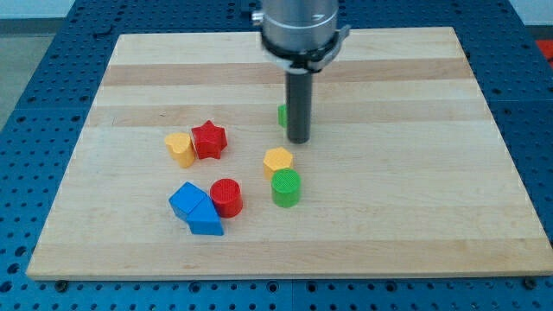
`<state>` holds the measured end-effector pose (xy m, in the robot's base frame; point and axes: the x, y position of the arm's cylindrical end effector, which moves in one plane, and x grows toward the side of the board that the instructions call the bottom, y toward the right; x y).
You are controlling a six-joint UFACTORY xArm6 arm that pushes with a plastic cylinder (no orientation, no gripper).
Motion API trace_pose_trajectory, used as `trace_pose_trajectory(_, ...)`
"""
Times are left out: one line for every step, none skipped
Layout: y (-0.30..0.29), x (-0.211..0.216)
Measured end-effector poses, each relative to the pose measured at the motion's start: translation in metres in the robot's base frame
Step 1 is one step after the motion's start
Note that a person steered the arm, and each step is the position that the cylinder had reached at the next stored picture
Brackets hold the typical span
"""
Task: Nudge the green circle a bit up
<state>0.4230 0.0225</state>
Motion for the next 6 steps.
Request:
trace_pose_trajectory(0.010, -0.022)
trace_pose_trajectory(0.021, 0.006)
trace_pose_trajectory(0.041, 0.052)
trace_pose_trajectory(0.036, 0.091)
trace_pose_trajectory(0.016, 0.116)
trace_pose_trajectory(-0.005, 0.138)
